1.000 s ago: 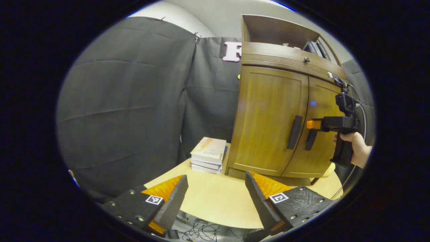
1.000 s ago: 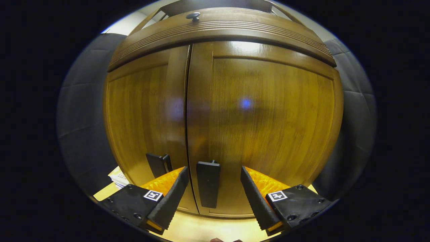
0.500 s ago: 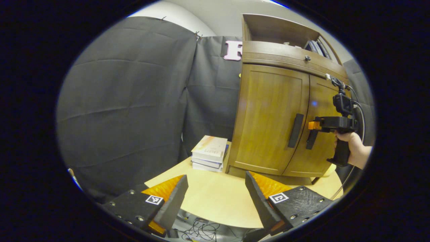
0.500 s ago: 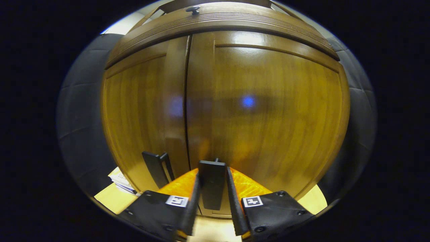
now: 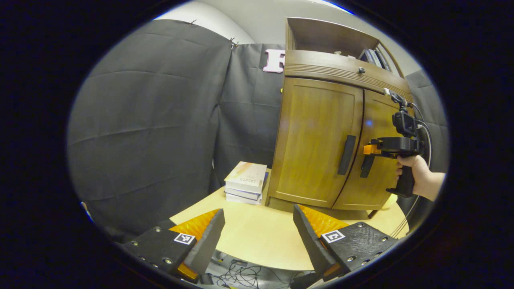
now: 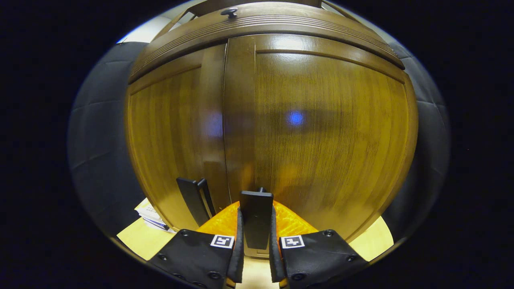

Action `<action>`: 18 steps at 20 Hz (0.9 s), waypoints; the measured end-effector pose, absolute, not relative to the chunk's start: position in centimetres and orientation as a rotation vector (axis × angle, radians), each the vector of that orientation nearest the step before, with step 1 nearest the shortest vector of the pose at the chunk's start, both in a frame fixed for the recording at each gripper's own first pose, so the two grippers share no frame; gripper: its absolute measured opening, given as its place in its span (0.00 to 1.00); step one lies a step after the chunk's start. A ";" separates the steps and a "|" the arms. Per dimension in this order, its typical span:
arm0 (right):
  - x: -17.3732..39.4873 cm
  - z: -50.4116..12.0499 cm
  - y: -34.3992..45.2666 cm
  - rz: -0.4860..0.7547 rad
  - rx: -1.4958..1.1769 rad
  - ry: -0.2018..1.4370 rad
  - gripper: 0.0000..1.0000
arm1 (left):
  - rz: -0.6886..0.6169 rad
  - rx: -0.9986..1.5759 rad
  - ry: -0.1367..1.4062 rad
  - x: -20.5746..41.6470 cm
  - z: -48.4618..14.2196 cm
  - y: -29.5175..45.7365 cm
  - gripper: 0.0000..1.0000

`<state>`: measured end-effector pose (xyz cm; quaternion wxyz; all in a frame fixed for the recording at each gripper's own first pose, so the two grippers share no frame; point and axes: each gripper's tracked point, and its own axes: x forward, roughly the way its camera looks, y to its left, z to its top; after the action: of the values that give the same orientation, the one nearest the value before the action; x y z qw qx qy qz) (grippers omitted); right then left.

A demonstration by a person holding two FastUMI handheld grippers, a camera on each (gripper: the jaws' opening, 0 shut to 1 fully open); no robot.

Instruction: Open the right door of the double-door shoe cabinet with the right hand, and open the left door with the left hand.

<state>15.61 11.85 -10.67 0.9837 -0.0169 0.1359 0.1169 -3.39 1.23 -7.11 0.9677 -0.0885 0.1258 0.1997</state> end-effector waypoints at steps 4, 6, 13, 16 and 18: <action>13.5 -10.7 11.3 0.256 -0.041 0.270 0.28 | 0.357 -0.181 0.243 -3.5 -6.8 0.6 1.00; 12.4 -10.7 11.0 0.273 -0.046 0.264 0.29 | 0.326 -0.184 0.239 -3.5 -6.7 0.3 1.00; 9.2 -10.2 9.5 0.285 -0.038 0.245 0.28 | 0.186 -0.167 0.189 -3.7 -5.0 -1.1 1.00; 7.3 -10.5 8.5 0.298 -0.037 0.246 0.27 | 0.160 -0.165 0.167 -3.8 -4.5 -1.4 1.00; 6.6 -10.5 8.0 0.316 -0.032 0.246 0.27 | 0.153 -0.175 0.159 -3.8 -4.2 -1.6 1.00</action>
<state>6.60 7.99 -10.53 0.9799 -0.0161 0.1223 0.1570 -3.77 -1.55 -4.24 0.9901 -0.0871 0.0791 0.0764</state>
